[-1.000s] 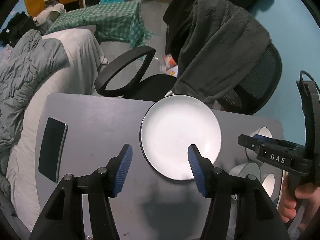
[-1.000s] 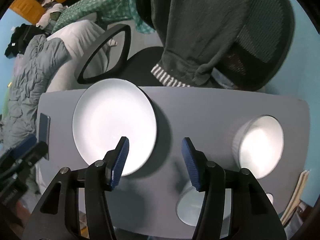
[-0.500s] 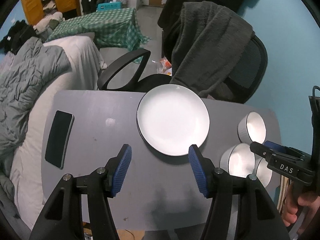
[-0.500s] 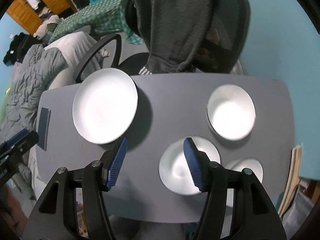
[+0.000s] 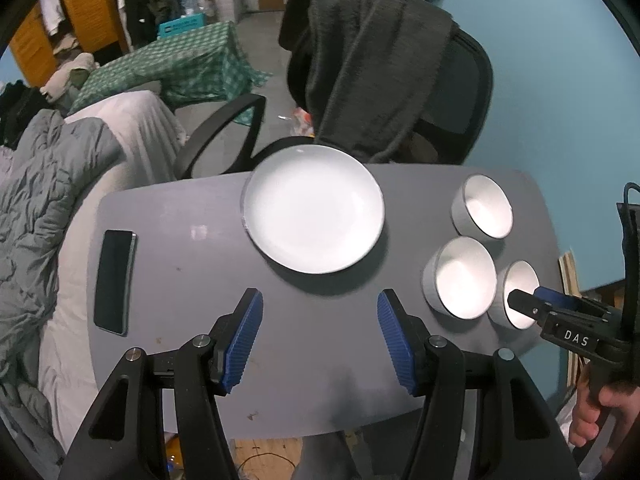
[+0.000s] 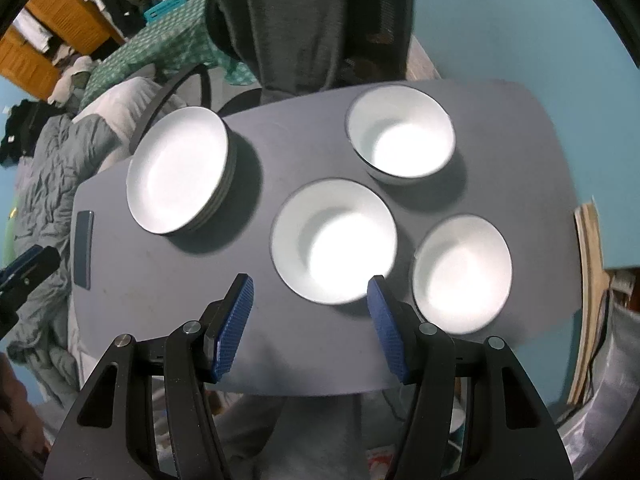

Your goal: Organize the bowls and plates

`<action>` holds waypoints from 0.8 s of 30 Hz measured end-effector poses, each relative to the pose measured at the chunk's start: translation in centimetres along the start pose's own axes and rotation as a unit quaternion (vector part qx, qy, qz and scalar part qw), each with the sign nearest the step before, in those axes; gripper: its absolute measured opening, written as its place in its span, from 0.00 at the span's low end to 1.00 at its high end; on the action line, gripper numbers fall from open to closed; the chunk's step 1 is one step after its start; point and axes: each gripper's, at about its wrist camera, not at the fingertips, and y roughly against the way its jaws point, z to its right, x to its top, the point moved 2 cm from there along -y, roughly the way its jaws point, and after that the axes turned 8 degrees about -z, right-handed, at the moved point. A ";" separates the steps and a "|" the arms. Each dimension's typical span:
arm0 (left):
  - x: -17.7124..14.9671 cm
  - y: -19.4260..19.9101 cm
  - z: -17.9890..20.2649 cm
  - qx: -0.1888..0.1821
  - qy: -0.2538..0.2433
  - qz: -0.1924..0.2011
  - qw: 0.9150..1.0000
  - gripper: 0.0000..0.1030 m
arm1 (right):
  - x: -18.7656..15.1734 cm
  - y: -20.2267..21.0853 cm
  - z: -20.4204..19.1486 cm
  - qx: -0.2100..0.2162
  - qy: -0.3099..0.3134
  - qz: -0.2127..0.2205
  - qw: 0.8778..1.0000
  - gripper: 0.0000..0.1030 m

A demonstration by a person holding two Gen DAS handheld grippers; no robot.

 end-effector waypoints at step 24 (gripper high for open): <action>0.5 -10.4 9.3 -0.015 -0.015 -0.107 0.994 0.60 | 2.8 -3.0 6.9 -0.009 0.054 -0.030 0.998 0.58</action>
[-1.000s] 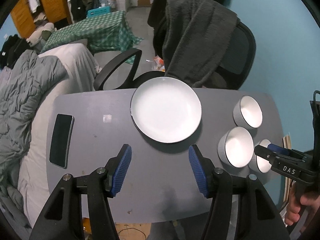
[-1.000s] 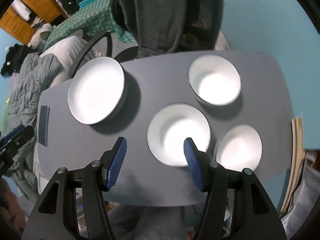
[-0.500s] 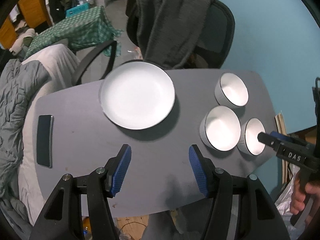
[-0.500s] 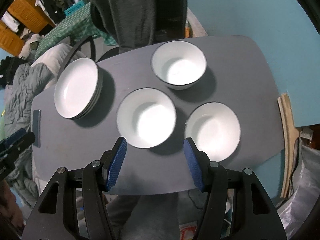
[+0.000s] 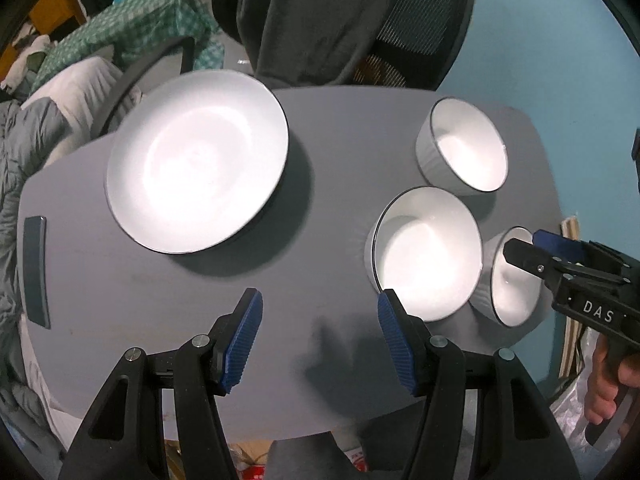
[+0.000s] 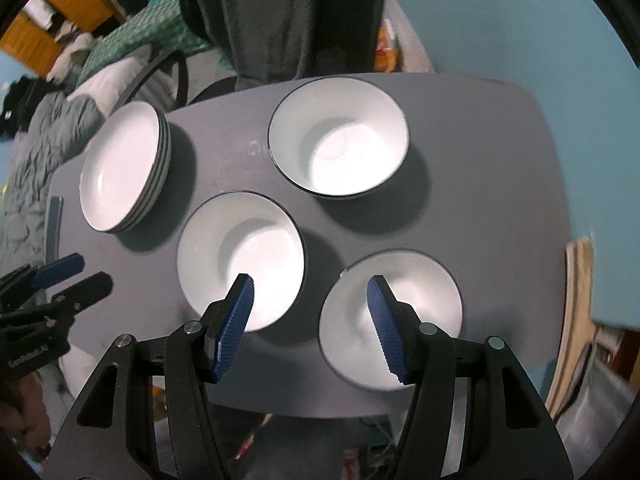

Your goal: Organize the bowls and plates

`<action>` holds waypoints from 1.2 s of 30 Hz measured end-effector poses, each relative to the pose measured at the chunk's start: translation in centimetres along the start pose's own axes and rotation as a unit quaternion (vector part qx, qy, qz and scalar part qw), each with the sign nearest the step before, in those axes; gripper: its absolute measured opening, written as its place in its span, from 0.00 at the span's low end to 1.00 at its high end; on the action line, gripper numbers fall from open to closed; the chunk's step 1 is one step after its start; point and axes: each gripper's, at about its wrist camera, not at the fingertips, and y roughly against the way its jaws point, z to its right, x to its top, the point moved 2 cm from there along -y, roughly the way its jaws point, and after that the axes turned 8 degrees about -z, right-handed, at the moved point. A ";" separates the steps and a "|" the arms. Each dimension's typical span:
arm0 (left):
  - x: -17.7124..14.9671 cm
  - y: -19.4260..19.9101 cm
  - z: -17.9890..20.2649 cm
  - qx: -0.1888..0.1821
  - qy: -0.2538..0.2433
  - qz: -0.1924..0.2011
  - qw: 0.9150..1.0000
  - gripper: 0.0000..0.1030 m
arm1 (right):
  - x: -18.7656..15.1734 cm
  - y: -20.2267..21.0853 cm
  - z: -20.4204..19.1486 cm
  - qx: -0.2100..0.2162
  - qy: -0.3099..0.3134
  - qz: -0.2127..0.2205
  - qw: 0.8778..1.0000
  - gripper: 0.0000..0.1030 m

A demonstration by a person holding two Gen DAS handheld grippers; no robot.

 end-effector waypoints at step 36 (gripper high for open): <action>0.8 -9.2 0.5 -0.022 0.130 -0.062 0.989 0.49 | 2.7 -7.7 -0.9 0.038 0.138 -0.103 0.984 0.15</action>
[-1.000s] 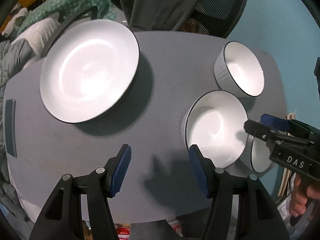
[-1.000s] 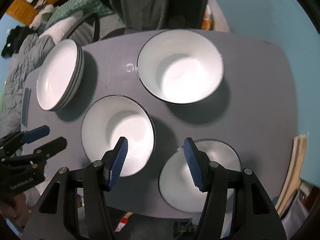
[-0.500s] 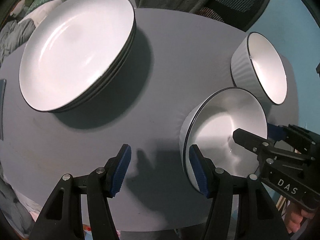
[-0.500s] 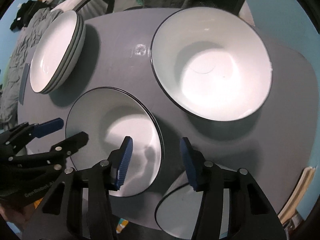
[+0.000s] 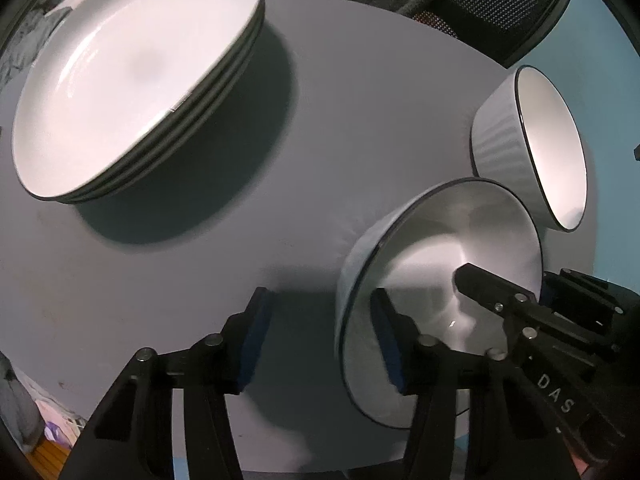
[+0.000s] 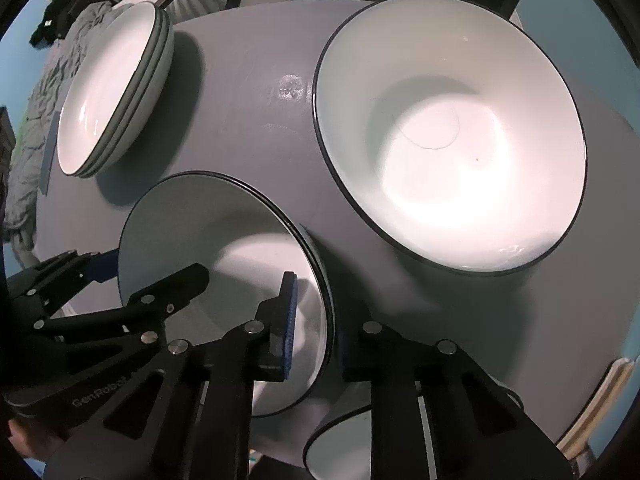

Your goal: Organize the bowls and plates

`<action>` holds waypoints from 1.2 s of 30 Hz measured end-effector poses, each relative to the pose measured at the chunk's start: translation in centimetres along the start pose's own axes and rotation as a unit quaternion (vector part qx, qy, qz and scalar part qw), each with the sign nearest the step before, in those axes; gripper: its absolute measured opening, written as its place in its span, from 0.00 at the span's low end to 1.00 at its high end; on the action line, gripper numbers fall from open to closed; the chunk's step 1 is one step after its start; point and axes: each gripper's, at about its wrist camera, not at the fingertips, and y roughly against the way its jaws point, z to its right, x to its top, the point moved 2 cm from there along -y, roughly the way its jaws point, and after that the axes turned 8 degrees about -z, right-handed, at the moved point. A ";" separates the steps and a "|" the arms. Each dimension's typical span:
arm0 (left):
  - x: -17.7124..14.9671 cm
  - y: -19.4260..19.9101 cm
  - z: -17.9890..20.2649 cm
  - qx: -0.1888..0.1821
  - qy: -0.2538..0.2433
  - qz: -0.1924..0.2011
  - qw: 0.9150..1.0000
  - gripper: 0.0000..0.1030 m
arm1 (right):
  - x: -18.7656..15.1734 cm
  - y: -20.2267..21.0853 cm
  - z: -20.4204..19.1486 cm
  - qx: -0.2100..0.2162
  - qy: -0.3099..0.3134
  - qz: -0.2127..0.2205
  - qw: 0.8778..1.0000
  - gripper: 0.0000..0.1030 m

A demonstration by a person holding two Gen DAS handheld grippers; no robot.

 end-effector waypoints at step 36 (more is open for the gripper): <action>2.3 1.7 5.1 -0.018 -0.028 0.005 0.999 0.14 | 1.3 4.5 0.6 0.008 -0.023 0.019 1.000 0.06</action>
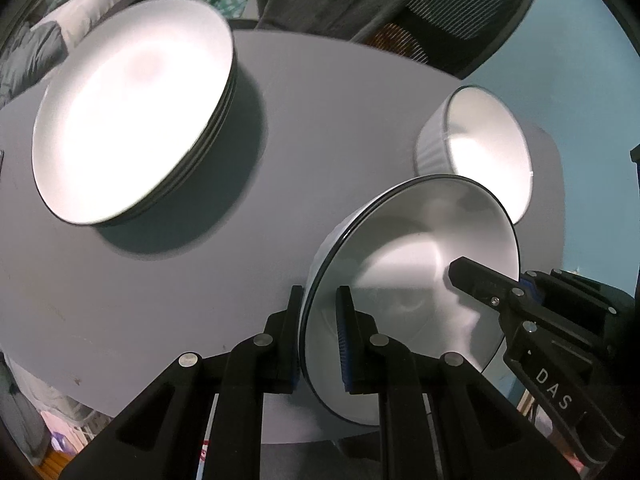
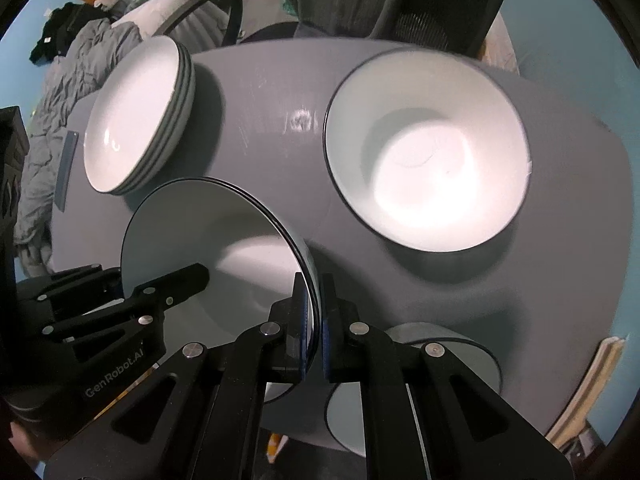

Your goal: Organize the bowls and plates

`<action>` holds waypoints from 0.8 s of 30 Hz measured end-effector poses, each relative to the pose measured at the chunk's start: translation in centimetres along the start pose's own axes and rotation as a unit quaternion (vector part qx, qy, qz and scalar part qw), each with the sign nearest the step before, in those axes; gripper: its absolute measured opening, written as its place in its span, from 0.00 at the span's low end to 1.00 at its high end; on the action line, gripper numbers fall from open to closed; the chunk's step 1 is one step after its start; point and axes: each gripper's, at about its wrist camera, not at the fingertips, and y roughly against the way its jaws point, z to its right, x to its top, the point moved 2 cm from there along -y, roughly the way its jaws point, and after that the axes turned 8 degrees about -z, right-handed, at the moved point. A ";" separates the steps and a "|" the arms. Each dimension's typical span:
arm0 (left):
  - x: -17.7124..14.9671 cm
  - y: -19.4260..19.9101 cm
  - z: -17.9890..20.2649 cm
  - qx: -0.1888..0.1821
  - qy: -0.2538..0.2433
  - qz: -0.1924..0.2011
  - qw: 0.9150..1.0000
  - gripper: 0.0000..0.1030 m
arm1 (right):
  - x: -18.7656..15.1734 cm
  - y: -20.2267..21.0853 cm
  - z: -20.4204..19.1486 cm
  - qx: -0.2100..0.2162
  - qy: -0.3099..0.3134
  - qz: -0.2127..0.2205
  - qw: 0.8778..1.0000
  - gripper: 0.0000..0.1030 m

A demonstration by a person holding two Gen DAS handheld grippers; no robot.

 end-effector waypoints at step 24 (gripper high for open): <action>8.0 3.6 6.1 0.024 -0.088 0.029 0.995 0.14 | 2.8 5.0 4.1 0.004 -0.065 0.051 0.997 0.06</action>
